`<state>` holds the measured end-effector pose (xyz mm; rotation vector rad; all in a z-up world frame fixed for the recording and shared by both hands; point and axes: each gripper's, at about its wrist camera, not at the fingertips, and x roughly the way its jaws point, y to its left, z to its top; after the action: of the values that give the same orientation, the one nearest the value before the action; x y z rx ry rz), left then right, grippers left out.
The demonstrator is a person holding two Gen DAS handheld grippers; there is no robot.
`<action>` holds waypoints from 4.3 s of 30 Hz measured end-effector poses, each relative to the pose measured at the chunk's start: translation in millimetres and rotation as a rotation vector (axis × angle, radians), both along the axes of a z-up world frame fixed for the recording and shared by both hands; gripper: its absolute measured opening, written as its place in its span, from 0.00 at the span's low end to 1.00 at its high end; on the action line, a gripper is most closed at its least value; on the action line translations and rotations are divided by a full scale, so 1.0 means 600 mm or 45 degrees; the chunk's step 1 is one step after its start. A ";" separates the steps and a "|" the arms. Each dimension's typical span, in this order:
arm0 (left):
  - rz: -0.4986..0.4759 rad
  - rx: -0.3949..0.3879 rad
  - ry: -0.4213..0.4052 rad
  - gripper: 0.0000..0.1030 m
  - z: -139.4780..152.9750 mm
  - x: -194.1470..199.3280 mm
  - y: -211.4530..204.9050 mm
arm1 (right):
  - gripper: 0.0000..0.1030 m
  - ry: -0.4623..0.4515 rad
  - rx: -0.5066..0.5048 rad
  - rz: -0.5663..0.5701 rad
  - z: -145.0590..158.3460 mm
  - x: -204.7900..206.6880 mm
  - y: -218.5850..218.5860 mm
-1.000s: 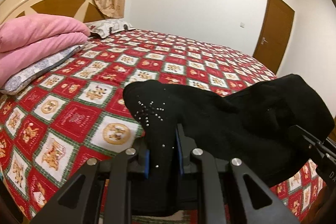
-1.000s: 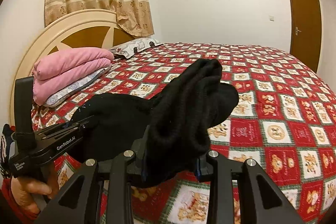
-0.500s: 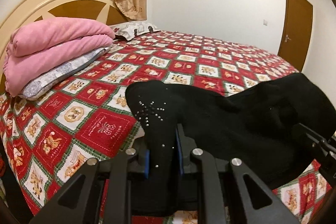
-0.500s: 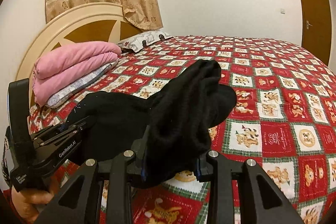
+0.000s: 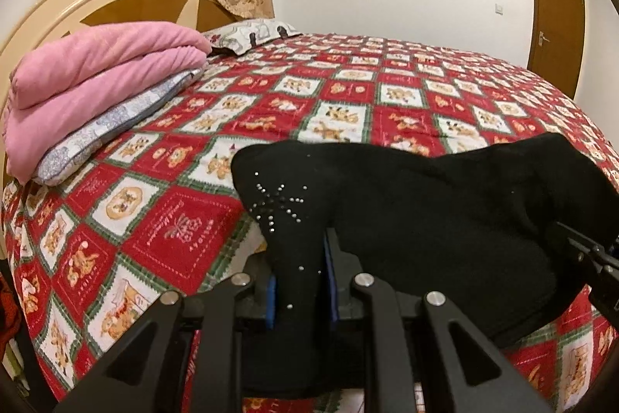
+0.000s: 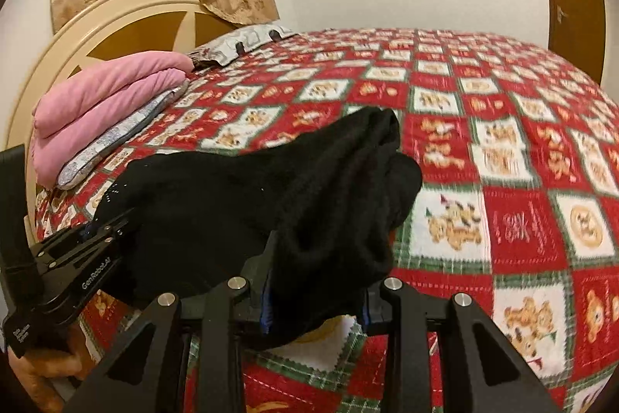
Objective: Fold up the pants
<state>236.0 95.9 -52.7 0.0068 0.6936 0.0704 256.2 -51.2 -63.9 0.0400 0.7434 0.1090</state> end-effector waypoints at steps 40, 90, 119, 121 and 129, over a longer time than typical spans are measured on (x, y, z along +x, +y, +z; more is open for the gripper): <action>0.068 0.277 -0.014 0.91 0.000 -0.049 0.025 | 0.37 -0.207 0.040 -0.249 0.036 -0.067 -0.064; -0.082 0.112 0.108 1.00 -0.006 -0.052 -0.031 | 0.51 -0.055 0.301 -0.137 0.014 -0.244 -0.039; -0.061 0.047 0.062 1.00 0.028 -0.271 -0.030 | 0.53 -0.106 0.270 -0.076 0.068 -0.388 0.031; -0.068 0.066 -0.008 1.00 0.050 -0.296 -0.035 | 0.57 -0.195 0.246 -0.068 0.092 -0.413 0.036; -0.081 0.014 -0.202 1.00 0.125 -0.382 -0.027 | 0.76 -0.478 0.173 -0.070 0.173 -0.502 0.049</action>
<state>7.0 79.7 22.3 0.0338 0.5341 0.0133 -45.3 -21.6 40.0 0.1645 0.3586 0.1107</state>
